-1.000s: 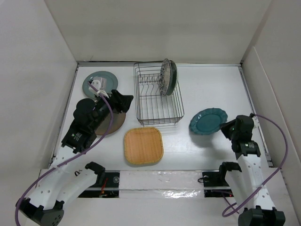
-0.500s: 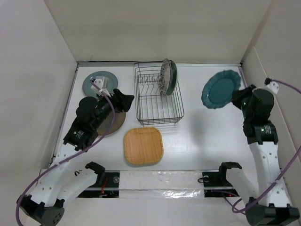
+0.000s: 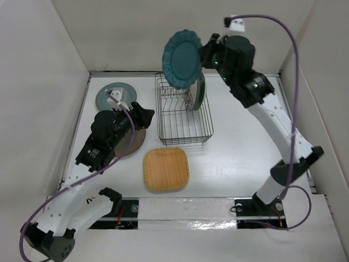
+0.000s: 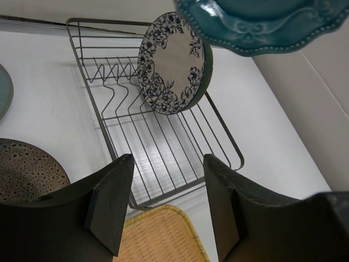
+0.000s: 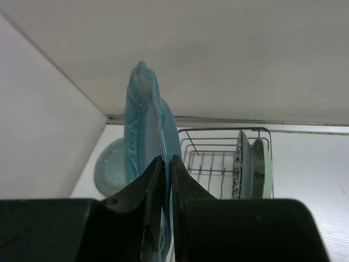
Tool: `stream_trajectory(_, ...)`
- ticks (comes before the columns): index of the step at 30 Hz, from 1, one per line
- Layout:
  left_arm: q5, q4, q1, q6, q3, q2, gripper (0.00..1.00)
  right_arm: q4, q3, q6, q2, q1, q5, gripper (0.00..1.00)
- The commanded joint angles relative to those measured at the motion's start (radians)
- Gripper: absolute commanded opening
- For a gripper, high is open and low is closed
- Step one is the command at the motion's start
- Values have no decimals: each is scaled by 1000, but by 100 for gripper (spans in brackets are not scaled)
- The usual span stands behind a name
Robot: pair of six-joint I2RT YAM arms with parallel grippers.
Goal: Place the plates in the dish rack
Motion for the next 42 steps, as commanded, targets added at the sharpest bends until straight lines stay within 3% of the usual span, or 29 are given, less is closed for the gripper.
stream_trajectory(1, -43, 14, -5, 17, 19, -9, 50, 23, 263, -68, 115, 45, 191, 0)
stream_trajectory(7, -49, 6, -5, 19, 21, -5, 49, -37, 455, -91, 341, 88, 372, 0)
stream_trajectory(20, -31, 9, -5, 17, 22, -13, 49, -15, 436, -246, 487, 116, 591, 0)
stream_trajectory(30, -17, 11, -5, 16, 24, -1, 50, 48, 440, -459, 577, 127, 659, 0)
stream_trajectory(42, -19, 11, -5, 16, 22, 4, 51, 57, 370, -395, 611, 117, 599, 0)
